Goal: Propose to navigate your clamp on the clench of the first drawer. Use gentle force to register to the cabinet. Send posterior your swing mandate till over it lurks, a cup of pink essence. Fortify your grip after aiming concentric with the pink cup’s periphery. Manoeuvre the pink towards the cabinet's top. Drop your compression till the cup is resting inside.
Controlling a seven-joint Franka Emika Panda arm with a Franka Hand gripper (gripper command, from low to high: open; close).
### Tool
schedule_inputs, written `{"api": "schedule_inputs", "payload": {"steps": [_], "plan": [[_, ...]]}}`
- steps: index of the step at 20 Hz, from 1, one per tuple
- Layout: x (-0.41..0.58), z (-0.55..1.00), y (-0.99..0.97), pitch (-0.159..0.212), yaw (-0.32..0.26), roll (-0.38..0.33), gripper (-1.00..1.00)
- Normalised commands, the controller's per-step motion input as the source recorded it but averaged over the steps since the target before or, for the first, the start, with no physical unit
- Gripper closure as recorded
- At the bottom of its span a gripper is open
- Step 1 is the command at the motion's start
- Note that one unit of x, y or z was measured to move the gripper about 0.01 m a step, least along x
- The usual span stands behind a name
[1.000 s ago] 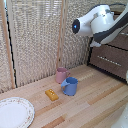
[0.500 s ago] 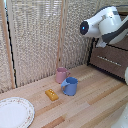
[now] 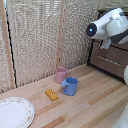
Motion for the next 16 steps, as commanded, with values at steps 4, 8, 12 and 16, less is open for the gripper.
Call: {"api": "schedule_inputs", "payload": {"steps": [4,8,12,16], "plan": [[0.0,0.0,-0.36,0.008,0.054,0.053,1.0],[0.0,-0.01,-0.06,0.001,-0.006,0.032,1.0],[-0.071,-0.02,0.32,0.015,0.003,-0.002,1.0],[0.0,-0.07,0.68,0.028,0.046,-0.07,1.0]]}}
